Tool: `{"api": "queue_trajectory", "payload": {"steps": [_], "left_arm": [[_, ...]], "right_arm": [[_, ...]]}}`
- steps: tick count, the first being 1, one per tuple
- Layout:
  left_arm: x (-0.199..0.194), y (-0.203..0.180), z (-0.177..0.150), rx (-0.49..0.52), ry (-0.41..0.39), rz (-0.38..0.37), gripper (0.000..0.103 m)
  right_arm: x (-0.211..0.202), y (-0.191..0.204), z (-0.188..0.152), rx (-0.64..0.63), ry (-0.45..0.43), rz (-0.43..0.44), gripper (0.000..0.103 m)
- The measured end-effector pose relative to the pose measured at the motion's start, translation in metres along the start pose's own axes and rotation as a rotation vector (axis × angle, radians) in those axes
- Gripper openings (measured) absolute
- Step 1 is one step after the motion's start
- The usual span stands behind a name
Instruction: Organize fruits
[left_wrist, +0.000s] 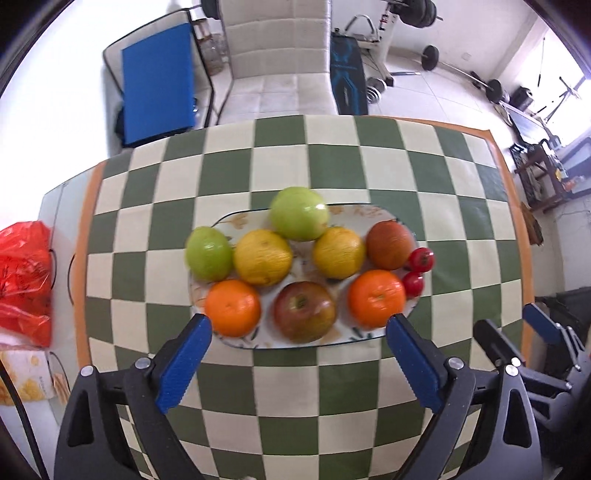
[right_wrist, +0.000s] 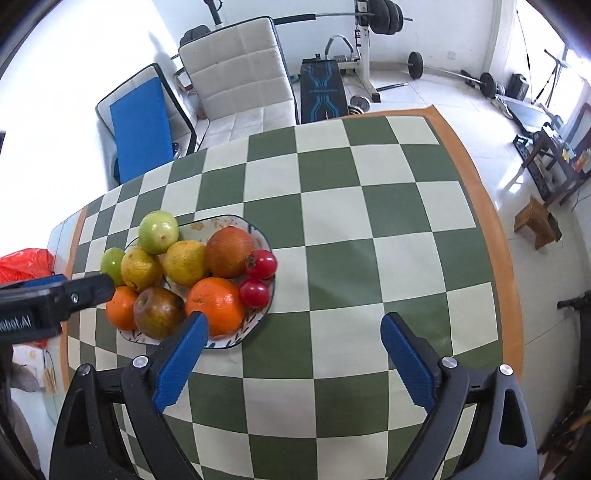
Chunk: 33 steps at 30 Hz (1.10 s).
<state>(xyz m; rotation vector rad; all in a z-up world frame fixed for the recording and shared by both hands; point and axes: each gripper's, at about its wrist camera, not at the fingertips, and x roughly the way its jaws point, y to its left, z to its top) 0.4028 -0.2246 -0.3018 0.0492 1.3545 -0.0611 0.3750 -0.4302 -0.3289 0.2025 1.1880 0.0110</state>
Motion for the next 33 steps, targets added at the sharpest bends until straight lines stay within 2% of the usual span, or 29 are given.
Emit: {"api": "queue_trajectory", "payload": {"steps": [6, 11, 23, 33], "left_arm": [[-0.012, 0.023, -0.020, -0.058, -0.035, 0.006, 0.097], [-0.043, 0.031, -0.040, -0.088, -0.109, 0.005, 0.097], [-0.154, 0.038, -0.106, -0.081, -0.308, 0.050, 0.097], [-0.226, 0.025, -0.154, -0.045, -0.397, 0.036, 0.097]], "right_arm": [[-0.021, 0.021, -0.011, -0.052, -0.013, -0.024, 0.097], [-0.049, 0.035, -0.020, -0.088, -0.054, -0.041, 0.097], [-0.173, 0.061, -0.059, -0.132, -0.209, -0.011, 0.097], [-0.286, 0.077, -0.096, -0.157, -0.339, 0.019, 0.097]]}}
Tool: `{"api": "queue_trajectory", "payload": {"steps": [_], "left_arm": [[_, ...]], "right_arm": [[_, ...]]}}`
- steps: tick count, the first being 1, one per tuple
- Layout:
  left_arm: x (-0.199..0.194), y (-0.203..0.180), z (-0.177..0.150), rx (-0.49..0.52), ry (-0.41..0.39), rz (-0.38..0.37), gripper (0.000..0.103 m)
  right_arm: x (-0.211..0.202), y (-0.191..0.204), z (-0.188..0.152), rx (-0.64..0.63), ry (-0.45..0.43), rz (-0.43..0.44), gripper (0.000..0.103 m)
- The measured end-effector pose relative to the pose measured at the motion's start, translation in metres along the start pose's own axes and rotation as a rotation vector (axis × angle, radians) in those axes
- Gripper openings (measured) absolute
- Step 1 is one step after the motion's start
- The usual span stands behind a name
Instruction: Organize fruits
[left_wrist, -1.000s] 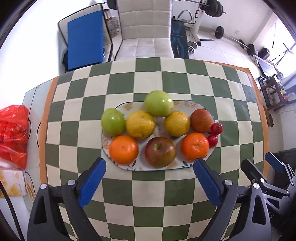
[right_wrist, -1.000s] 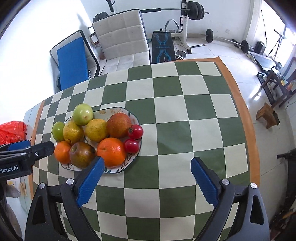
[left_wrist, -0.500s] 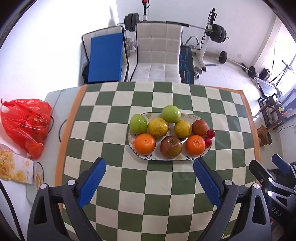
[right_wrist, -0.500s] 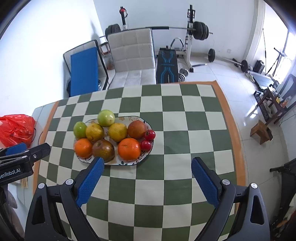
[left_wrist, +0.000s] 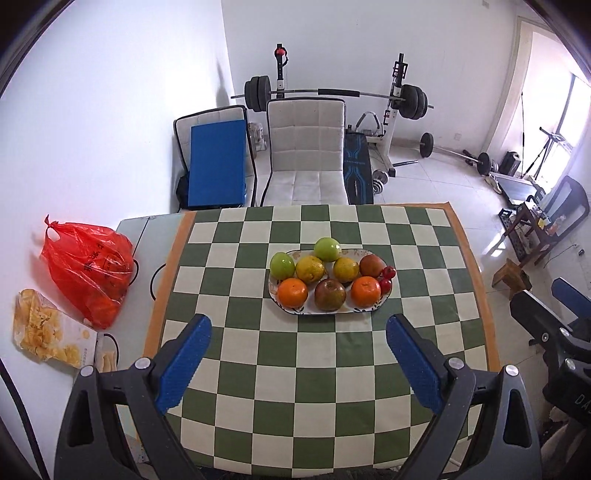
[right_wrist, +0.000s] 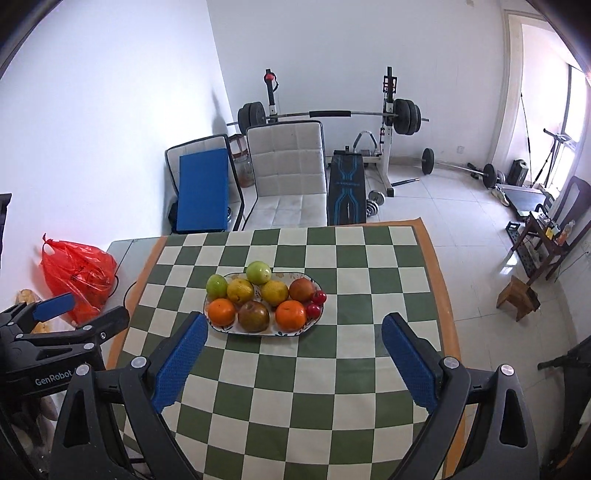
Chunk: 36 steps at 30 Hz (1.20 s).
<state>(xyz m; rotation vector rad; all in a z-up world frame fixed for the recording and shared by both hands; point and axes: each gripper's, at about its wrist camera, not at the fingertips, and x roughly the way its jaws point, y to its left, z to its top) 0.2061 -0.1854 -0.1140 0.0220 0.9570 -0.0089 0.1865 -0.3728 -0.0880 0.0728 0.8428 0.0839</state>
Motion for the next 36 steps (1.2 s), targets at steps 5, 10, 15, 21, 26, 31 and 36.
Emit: {"api": "queue_trajectory", "payload": {"steps": [5, 10, 15, 21, 26, 31, 36], "left_arm": [[-0.032, -0.002, -0.004, -0.005, -0.048, 0.006, 0.097], [-0.053, -0.003, -0.008, -0.012, -0.079, 0.005, 0.097], [-0.065, -0.004, -0.012, -0.032, -0.089, -0.013, 0.097], [-0.064, -0.005, -0.016, -0.049, -0.070, -0.020, 0.097], [-0.058, -0.006, -0.018, -0.055, -0.057, -0.020, 0.097], [-0.045, -0.004, -0.015, -0.070, -0.061, -0.003, 0.097], [-0.022, -0.001, -0.012, -0.071, -0.074, 0.029, 0.097]], "right_arm": [[-0.039, 0.002, -0.003, 0.001, -0.034, -0.007, 0.097], [-0.071, 0.002, -0.005, 0.004, -0.062, -0.009, 0.097], [-0.086, 0.003, -0.005, 0.003, -0.067, -0.006, 0.097], [-0.092, 0.007, -0.008, -0.007, -0.058, 0.001, 0.102], [-0.087, 0.008, -0.008, -0.009, -0.050, 0.003, 0.102], [-0.068, 0.009, -0.007, -0.010, -0.037, 0.004, 0.102], [-0.039, 0.008, -0.004, -0.014, -0.033, -0.011, 0.102]]}}
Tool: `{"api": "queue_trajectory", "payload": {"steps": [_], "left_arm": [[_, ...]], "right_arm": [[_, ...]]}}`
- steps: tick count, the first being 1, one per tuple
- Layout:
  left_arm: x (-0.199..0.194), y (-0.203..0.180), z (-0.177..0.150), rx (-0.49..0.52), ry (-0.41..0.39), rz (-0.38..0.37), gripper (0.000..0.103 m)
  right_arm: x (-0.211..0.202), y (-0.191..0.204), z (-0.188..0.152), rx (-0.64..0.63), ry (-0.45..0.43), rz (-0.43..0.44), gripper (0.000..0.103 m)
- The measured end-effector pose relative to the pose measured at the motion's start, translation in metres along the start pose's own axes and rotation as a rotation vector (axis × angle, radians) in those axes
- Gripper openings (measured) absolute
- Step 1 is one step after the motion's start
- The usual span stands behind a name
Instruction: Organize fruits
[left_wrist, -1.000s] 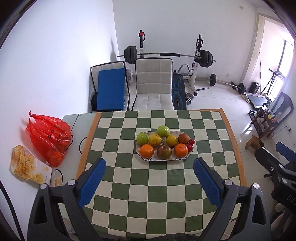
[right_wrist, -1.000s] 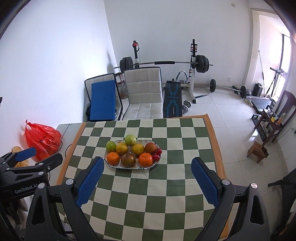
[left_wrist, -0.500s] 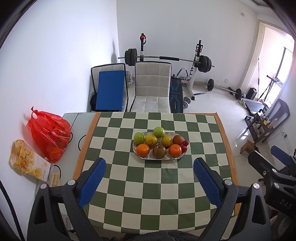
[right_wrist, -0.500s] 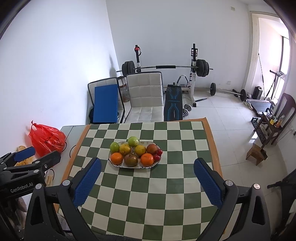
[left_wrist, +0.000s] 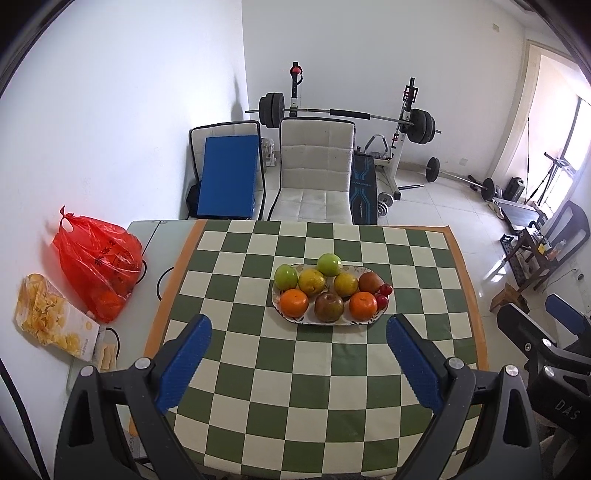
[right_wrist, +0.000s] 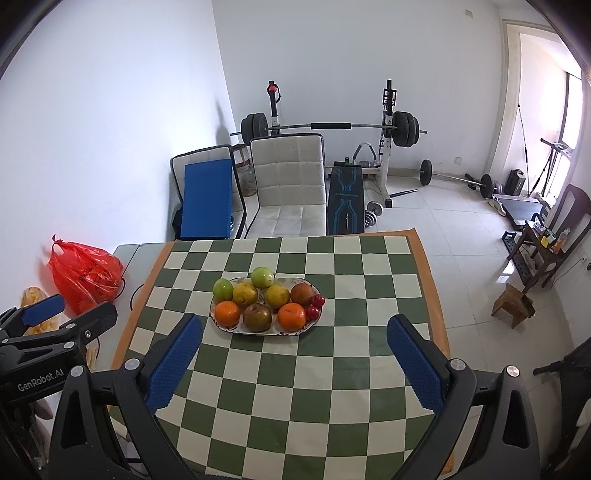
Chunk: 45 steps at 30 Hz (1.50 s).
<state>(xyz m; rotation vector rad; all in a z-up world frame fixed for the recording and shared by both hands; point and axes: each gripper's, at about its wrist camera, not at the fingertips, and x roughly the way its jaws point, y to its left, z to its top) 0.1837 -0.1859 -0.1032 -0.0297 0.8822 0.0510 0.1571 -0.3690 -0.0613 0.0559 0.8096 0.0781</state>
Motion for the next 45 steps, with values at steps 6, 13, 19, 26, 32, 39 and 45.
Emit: {"api": "queue_trajectory", "payload": {"steps": [6, 13, 19, 26, 32, 39, 45], "left_arm": [[0.029, 0.001, -0.001, 0.009, 0.009, 0.019, 0.101], [0.059, 0.000, -0.005, 0.013, 0.038, 0.030, 0.101], [0.075, -0.001, -0.006, 0.017, 0.056, 0.040, 0.101], [0.081, 0.000, -0.004, 0.025, 0.058, 0.043, 0.101], [0.083, 0.000, 0.001, 0.028, 0.055, 0.034, 0.101], [0.082, -0.002, 0.003, 0.040, 0.046, 0.030, 0.101], [0.082, -0.002, 0.003, 0.040, 0.047, 0.031, 0.101]], "right_arm": [[0.039, -0.002, 0.000, -0.006, 0.014, -0.016, 0.102], [0.076, -0.003, 0.000, -0.003, 0.032, -0.031, 0.102], [0.104, -0.005, -0.003, -0.009, 0.061, -0.047, 0.102], [0.123, -0.009, -0.010, -0.002, 0.100, -0.051, 0.102], [0.124, -0.009, -0.010, -0.003, 0.098, -0.053, 0.102], [0.124, -0.008, -0.009, -0.008, 0.097, -0.054, 0.102], [0.126, -0.008, -0.008, -0.006, 0.096, -0.053, 0.102]]}}
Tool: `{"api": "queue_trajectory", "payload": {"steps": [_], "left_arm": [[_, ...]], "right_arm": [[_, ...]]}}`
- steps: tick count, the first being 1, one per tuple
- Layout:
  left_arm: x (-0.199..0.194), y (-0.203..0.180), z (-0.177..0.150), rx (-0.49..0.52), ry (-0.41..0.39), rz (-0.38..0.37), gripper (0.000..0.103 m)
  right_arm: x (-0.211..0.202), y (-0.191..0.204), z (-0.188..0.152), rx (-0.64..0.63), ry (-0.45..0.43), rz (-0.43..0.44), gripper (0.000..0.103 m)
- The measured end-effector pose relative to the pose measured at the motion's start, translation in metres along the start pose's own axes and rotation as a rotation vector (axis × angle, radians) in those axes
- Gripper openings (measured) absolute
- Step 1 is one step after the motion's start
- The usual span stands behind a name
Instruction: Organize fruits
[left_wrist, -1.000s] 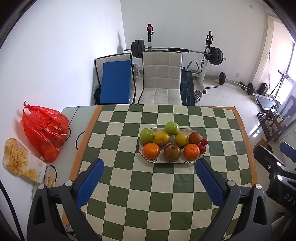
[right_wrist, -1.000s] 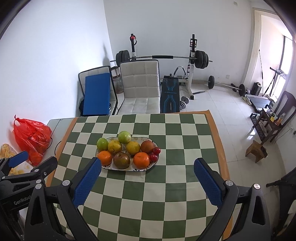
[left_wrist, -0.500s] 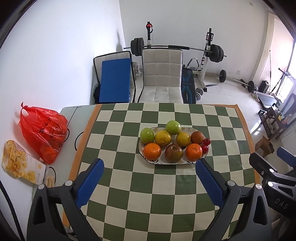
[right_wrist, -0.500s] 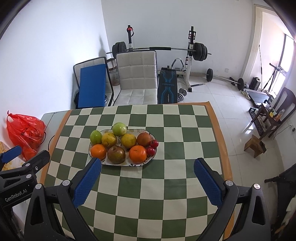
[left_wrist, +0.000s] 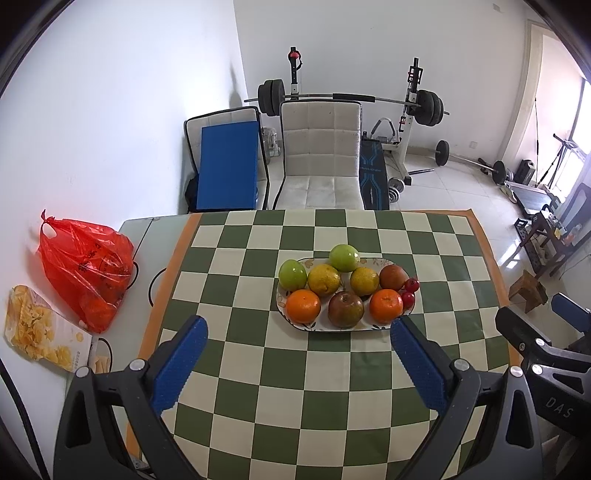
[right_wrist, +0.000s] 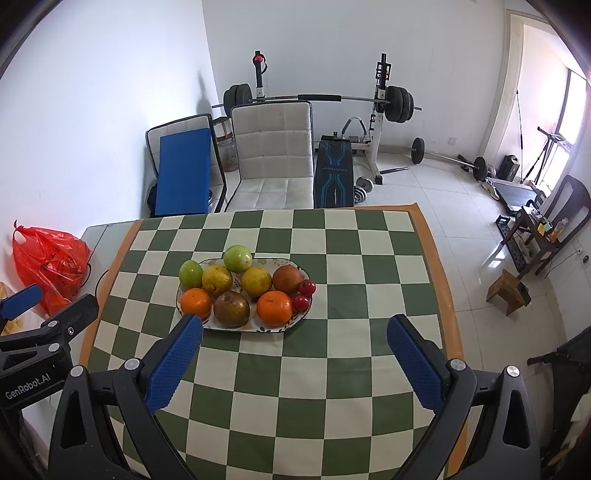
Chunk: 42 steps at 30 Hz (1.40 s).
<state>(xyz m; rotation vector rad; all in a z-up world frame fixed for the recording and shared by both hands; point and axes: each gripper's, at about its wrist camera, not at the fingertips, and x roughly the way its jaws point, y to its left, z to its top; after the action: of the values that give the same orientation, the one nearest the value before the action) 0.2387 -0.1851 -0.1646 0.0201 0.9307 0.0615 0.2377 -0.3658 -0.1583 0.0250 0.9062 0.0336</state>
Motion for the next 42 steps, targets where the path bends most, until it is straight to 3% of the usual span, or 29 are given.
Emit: {"api": "queue_trajectory", "payload": {"steps": [42], "left_arm": [[-0.006, 0.000, -0.013, 0.008, -0.005, 0.005, 0.102]], "right_arm": [[-0.012, -0.007, -0.011, 0.009, -0.009, -0.011, 0.102]]}}
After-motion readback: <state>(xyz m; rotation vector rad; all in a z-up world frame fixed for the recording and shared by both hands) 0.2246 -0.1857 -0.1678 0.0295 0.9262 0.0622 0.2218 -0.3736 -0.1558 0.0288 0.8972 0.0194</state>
